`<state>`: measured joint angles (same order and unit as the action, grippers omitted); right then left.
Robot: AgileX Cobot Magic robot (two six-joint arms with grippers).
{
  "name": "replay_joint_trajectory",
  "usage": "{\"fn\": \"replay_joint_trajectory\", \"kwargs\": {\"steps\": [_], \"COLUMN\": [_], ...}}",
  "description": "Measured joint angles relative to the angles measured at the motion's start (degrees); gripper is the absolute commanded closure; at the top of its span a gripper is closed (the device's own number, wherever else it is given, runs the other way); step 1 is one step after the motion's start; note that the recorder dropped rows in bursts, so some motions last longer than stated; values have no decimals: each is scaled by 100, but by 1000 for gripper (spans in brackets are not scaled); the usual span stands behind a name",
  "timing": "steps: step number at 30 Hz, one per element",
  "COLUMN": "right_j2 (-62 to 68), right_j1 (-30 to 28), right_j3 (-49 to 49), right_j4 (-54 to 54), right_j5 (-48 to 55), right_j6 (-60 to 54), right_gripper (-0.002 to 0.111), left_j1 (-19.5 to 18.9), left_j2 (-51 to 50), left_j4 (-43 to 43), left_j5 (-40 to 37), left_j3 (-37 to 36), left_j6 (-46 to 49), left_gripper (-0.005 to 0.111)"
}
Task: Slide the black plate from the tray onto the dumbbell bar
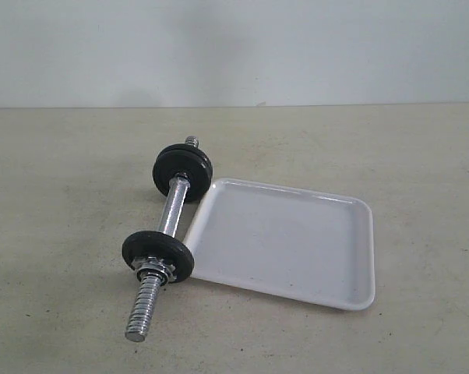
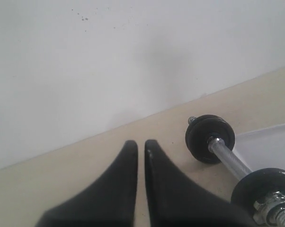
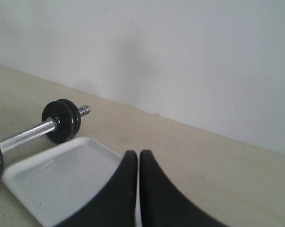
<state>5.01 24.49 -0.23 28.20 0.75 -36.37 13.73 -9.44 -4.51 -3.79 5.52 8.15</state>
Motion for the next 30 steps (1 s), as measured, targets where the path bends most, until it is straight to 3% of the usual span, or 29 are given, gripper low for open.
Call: {"fn": "replay_joint_trajectory", "kwargs": {"steps": [7, 13, 30], "right_j2": [0, 0, 0], "right_j1": [0, 0, 0], "right_j3": [0, 23, 24], "right_j4": [0, 0, 0], "right_j5": [-182, -193, -193], "right_j6": [-27, 65, 107], "right_gripper": [109, 109, 109], "left_j1": [0, 0, 0], "left_j2": [0, 0, 0], "left_j4": [19, 19, 19], "left_j5": [423, 590, 379], "left_j3": [-502, -526, -526], "left_j6": [0, 0, 0], "left_gripper": [102, 102, 102]}}
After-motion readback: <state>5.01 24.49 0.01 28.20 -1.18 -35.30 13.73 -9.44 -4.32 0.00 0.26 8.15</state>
